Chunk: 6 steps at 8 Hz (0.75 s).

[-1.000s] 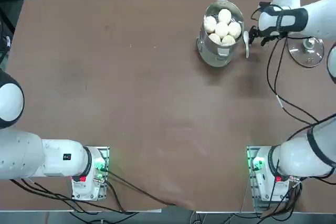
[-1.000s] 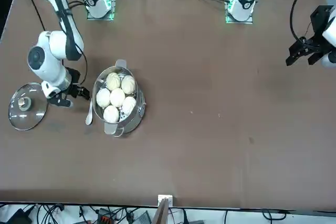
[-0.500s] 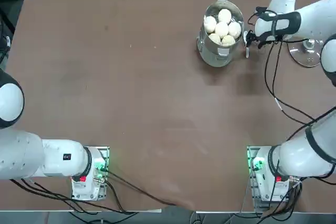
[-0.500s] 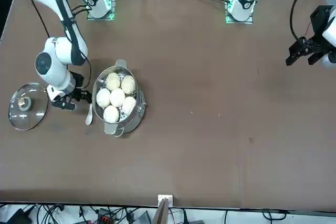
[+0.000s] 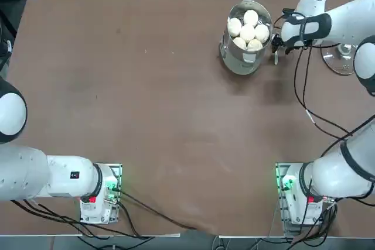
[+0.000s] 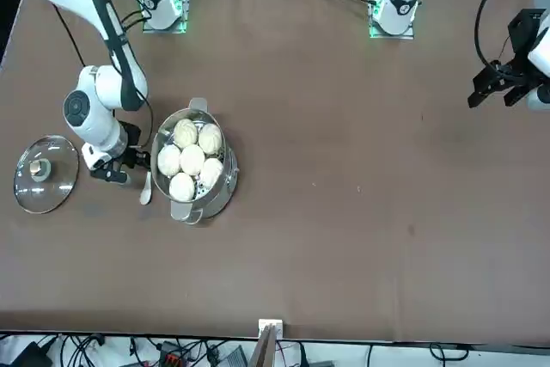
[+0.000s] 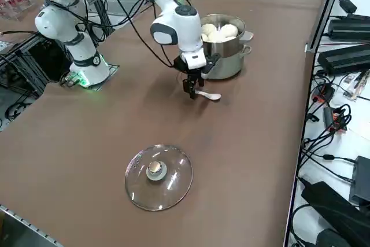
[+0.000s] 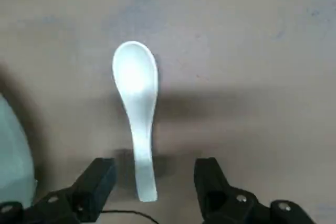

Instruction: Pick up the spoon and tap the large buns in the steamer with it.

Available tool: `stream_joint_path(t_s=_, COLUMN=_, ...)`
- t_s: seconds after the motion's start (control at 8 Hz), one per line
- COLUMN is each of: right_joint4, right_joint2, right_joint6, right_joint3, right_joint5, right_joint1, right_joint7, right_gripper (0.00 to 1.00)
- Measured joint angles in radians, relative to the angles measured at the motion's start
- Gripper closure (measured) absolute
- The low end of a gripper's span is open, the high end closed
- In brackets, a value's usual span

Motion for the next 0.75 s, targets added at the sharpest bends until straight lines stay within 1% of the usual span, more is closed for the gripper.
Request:
stream_joint_path(t_s=0.25, right_joint4=0.017, right_joint2=0.03, right_joint6=0.012, right_joint3=0.001, right_joint5=0.0, right_joint1=0.02, right_joint7=0.015, right_gripper=0.08)
stream_joint_path(t_s=0.5, right_joint4=0.026, right_joint2=0.038, right_joint6=0.013, right_joint3=-0.001, right_joint5=0.0, right_joint1=0.02, right_joint7=0.016, right_gripper=0.1)
stream_joint_path(t_s=0.75, right_joint4=0.026, right_joint2=0.043, right_joint6=0.013, right_joint3=-0.003, right_joint5=0.0, right_joint1=0.018, right_joint7=0.016, right_gripper=0.15)
